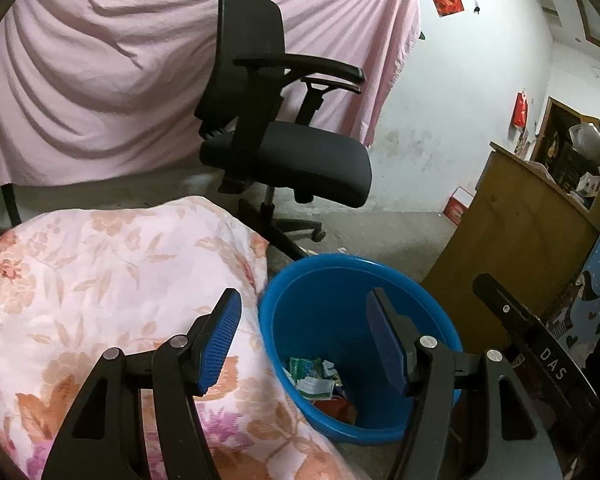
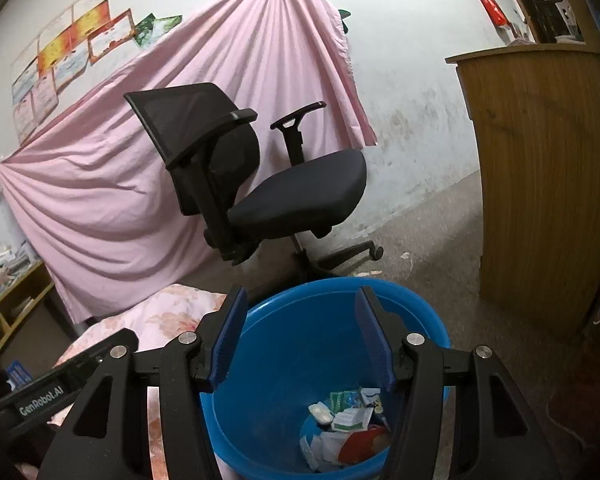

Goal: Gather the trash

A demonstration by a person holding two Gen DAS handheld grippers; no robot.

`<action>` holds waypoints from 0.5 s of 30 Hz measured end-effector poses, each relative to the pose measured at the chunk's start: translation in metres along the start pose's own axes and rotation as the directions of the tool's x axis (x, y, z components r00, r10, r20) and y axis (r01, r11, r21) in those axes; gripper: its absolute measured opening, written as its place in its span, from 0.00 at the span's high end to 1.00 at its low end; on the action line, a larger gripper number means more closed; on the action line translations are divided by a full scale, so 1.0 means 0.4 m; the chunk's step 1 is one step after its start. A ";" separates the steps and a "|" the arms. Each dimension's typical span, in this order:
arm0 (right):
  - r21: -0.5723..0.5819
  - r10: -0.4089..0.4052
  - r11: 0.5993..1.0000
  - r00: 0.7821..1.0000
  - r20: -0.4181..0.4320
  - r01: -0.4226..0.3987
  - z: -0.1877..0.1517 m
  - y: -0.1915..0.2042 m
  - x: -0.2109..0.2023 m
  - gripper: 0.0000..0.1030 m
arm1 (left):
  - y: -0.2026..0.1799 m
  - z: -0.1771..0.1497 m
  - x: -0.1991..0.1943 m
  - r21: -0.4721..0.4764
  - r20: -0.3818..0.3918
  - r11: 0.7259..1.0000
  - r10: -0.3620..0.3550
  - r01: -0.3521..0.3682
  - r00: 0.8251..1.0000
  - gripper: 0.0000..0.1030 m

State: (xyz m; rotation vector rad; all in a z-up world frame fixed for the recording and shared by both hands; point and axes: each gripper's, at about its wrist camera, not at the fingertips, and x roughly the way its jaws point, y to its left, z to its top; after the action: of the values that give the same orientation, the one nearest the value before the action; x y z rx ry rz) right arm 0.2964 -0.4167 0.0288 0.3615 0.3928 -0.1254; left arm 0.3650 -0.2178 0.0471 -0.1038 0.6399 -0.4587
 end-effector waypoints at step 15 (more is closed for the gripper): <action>-0.059 0.034 0.998 0.999 0.040 -0.031 -0.003 0.063 -0.035 0.43 | 0.057 -0.017 -0.134 0.022 0.068 0.996 0.079 -0.081 0.995 0.35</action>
State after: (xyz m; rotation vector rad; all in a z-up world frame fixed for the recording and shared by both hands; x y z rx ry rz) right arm 0.2880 -0.3920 0.0413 0.3076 0.3494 -0.0893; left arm 0.3318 -0.1734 0.0661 -0.0696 0.5703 -0.3843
